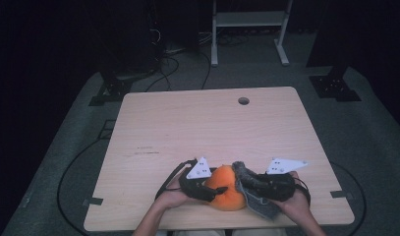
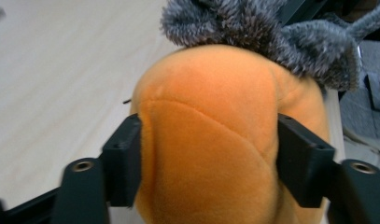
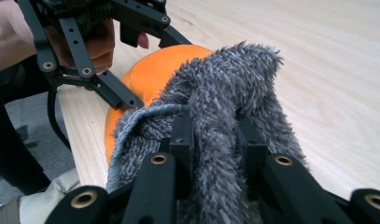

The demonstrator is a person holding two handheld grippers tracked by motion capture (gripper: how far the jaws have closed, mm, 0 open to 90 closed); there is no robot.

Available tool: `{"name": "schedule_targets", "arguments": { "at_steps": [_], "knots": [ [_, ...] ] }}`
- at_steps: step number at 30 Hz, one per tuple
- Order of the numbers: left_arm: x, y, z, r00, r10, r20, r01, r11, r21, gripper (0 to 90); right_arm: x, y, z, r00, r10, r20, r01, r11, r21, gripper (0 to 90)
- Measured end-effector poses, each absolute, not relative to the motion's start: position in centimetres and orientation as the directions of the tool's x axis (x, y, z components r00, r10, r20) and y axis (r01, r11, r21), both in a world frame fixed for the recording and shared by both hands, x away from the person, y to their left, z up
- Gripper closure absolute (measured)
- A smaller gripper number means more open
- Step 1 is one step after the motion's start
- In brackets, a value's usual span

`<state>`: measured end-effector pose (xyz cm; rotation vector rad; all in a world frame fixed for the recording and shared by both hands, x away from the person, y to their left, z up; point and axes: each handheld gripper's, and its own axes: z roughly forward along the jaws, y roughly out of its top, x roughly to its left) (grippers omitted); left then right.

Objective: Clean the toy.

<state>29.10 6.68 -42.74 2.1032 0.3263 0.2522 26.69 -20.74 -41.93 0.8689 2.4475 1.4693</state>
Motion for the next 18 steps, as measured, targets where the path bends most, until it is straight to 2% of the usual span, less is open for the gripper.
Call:
{"name": "schedule_targets", "arguments": {
  "at_steps": [2, 5, 7, 8, 9, 10, 13, 15, 18],
  "knots": [
    [28.7, 6.3, -42.2, 0.933, 0.339, 0.12, 0.066, -0.49, 0.869, 35.9, 26.3, -21.1, -41.2, -0.818, 0.562, 0.125, 0.376, 0.357, 0.855, 72.3],
    [28.0, 5.4, -42.2, 0.884, 0.377, 0.275, -0.07, -0.474, 0.878, 35.9, 26.3, -21.7, -40.2, -0.802, 0.591, 0.089, 0.35, 0.343, 0.872, 72.3],
    [28.0, 5.1, -42.5, 0.872, 0.388, 0.298, -0.087, -0.476, 0.875, 33.8, 26.5, -21.9, -40.0, -0.794, 0.602, 0.088, 0.346, 0.328, 0.879, 72.2],
    [28.1, 4.8, -42.9, 0.874, 0.386, 0.294, -0.079, -0.486, 0.87, 33.8, 26.8, -22.0, -40.0, -0.786, 0.611, 0.096, 0.351, 0.313, 0.882, 72.2],
    [28.2, 4.7, -43.2, 0.881, 0.38, 0.281, -0.06, -0.499, 0.864, 24.8, 27.4, -21.8, -40.6, -0.78, 0.619, 0.092, 0.363, 0.329, 0.872, 72.2],
    [28.3, 4.5, -43.5, 0.888, 0.377, 0.265, -0.038, -0.513, 0.858, 24.8, 27.4, -21.8, -40.6, -0.78, 0.619, 0.092, 0.363, 0.329, 0.872, 72.2],
    [28.8, 5.3, -43.1, 0.907, 0.385, 0.17, 0.034, -0.47, 0.882, 12.5, 27.4, -21.1, -42.1, -0.796, 0.6, 0.084, 0.368, 0.37, 0.853, 72.3],
    [29.4, 6.5, -42.4, 0.899, 0.428, 0.09, 0.101, -0.403, 0.91, 10.3, 26.9, -21.0, -41.9, -0.8, 0.596, 0.067, 0.358, 0.385, 0.85, 72.3],
    [30.2, 6.9, -42.4, 0.891, 0.453, 0.006, 0.191, -0.387, 0.902, 6.9, 26.3, -21.0, -42.0, -0.817, 0.573, 0.055, 0.339, 0.403, 0.85, 72.3]
  ]
}}
